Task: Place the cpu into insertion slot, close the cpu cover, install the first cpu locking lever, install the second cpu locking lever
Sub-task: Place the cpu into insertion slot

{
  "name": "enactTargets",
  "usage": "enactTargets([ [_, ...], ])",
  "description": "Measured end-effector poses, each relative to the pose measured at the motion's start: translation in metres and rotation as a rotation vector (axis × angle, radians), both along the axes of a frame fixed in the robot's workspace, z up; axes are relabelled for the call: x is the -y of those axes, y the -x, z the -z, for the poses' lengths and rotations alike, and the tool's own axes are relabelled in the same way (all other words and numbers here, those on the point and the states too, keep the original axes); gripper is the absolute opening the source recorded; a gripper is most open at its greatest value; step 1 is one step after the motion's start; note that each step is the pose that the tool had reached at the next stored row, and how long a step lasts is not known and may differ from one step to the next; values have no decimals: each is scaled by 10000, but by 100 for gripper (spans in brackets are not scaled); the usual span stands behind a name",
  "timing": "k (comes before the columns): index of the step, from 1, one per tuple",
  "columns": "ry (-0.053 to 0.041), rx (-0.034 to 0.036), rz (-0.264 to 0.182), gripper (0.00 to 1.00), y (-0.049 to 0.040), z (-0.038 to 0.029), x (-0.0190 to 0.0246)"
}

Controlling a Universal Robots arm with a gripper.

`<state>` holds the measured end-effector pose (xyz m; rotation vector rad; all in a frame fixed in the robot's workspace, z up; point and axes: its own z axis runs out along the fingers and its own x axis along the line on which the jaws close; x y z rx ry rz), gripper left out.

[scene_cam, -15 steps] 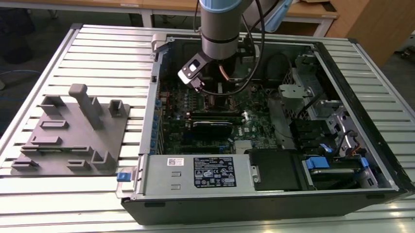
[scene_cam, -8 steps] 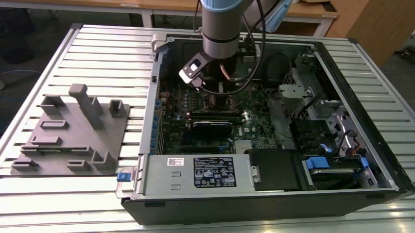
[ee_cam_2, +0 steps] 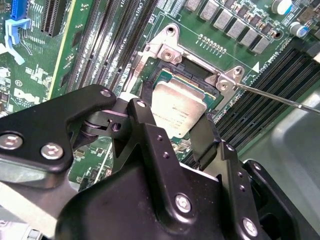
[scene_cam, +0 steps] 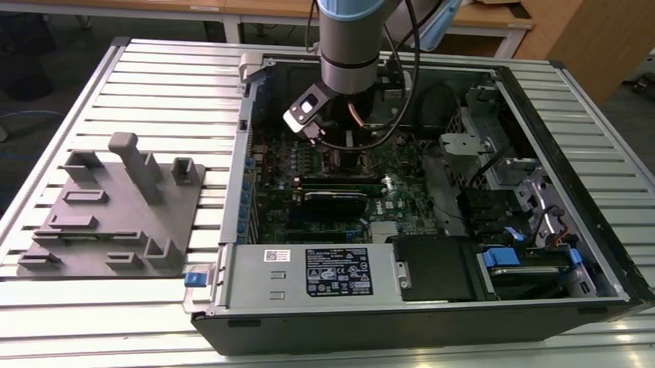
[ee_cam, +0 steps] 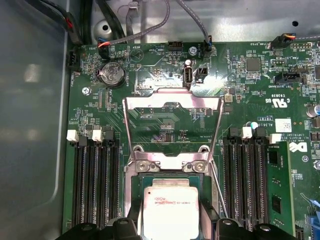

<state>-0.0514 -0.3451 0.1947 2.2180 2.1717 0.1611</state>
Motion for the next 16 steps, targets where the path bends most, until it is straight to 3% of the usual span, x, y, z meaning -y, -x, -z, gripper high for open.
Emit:
enactTargets([
  [16,-1,-1,0,54,16,23,0],
])
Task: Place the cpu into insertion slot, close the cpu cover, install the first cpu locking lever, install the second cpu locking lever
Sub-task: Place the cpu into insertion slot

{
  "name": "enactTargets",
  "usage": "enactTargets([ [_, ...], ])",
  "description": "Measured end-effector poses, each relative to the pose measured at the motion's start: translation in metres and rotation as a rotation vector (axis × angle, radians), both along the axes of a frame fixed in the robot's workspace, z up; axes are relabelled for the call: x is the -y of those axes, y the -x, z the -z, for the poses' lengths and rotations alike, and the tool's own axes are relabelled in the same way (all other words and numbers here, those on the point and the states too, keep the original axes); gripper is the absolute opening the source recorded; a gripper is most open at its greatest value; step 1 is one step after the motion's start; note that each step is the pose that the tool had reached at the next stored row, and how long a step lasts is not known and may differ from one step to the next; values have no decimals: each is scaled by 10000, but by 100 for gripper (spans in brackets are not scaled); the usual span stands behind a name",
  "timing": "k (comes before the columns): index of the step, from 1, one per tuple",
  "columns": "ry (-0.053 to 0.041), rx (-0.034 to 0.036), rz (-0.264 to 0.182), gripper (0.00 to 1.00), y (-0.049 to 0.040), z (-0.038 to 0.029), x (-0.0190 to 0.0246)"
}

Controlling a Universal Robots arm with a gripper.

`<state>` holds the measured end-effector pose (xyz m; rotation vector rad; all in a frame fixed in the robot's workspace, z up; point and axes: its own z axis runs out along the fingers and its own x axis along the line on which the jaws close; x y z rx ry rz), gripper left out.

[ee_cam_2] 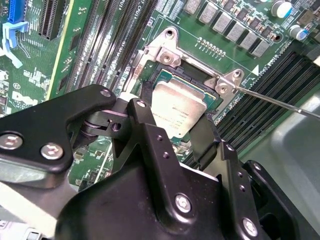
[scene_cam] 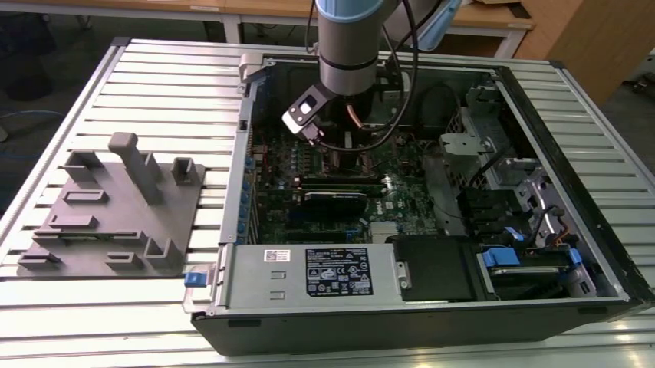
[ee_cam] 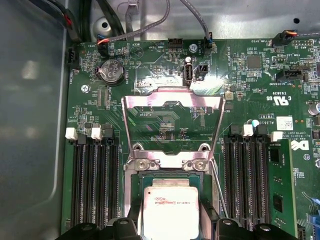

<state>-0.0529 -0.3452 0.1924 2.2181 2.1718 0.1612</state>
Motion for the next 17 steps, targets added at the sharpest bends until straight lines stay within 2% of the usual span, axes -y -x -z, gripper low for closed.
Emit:
enactTargets([
  [17,-1,0,1,54,0,20,0],
])
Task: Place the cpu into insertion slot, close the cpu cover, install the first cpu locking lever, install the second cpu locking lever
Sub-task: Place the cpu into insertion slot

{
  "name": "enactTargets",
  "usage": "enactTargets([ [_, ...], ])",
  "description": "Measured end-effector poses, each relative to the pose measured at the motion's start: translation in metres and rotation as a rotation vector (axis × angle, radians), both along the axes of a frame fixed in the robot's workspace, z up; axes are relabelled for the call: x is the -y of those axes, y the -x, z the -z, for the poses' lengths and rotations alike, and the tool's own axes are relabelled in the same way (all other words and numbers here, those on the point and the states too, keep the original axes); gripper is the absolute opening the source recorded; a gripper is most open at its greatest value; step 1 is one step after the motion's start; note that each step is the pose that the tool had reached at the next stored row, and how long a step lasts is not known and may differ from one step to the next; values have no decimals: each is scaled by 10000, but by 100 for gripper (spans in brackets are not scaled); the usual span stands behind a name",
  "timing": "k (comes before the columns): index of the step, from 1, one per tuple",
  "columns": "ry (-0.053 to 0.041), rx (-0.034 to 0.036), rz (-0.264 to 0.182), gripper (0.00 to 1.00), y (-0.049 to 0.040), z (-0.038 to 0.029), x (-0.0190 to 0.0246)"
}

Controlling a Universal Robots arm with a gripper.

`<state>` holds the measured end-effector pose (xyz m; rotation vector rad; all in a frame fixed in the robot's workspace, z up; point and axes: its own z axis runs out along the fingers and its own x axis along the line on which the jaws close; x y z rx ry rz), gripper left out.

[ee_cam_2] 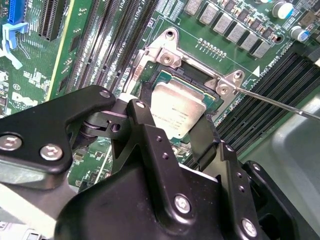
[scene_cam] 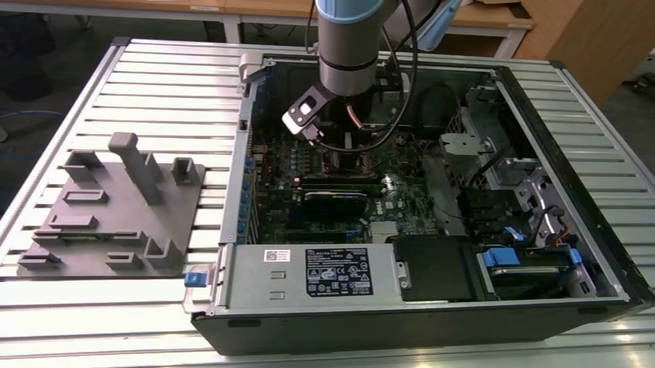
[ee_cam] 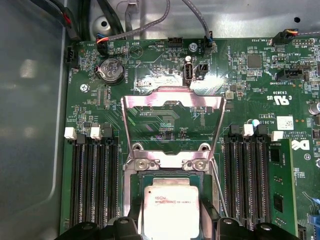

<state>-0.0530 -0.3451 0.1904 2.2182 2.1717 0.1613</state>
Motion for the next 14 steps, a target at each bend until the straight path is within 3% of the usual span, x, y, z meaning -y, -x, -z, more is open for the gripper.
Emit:
enactTargets([
  [10,0,0,0,61,0,1,0],
  [14,-2,2,0,61,0,-70,0],
])
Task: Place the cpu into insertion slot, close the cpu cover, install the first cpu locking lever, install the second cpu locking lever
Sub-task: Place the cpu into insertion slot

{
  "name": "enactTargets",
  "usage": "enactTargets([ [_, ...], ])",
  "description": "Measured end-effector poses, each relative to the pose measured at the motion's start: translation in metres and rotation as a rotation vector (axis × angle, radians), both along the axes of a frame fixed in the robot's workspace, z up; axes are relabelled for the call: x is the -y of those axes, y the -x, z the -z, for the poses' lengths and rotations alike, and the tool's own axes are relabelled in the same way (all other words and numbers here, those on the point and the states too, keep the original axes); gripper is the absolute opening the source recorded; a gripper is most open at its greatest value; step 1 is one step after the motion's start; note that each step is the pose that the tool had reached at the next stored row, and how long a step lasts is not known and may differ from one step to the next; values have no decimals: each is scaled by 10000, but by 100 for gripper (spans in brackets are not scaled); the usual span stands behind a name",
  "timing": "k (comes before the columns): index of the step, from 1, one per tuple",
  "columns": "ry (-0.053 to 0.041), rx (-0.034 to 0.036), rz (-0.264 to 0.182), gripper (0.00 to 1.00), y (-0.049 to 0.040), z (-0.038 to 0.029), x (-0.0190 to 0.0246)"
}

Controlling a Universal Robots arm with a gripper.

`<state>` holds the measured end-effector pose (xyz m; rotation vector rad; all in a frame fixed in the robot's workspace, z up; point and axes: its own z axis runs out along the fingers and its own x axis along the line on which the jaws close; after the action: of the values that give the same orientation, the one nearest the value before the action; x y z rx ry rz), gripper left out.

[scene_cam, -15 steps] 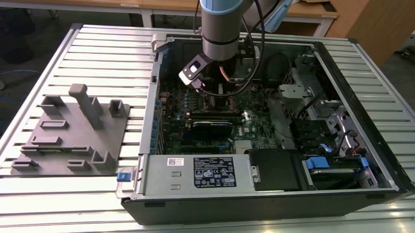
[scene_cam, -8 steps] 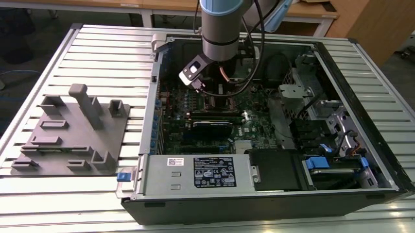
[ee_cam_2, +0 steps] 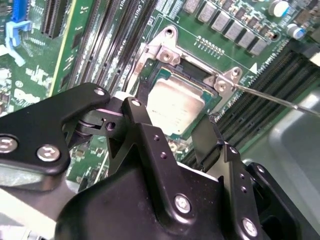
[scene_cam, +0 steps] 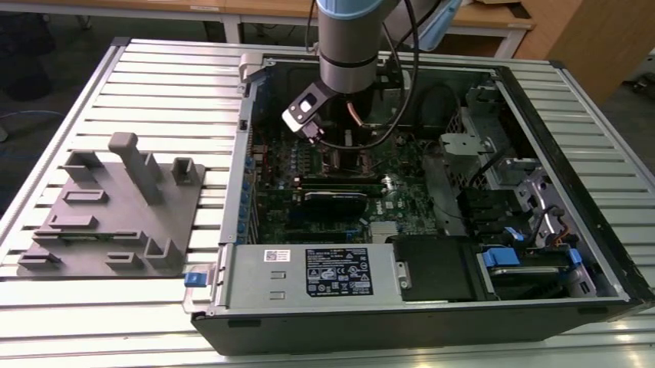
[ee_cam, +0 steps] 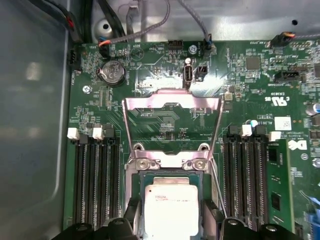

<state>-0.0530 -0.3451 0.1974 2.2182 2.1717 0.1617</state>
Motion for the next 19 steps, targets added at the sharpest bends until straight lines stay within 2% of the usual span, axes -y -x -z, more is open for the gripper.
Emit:
enactTargets([
  [5,1,-1,0,61,0,-117,0],
  [15,1,-1,0,60,0,-125,0],
  [17,0,0,0,47,0,-126,0],
  [18,1,-1,0,47,0,-127,0],
  [19,0,0,-1,41,0,-127,0],
])
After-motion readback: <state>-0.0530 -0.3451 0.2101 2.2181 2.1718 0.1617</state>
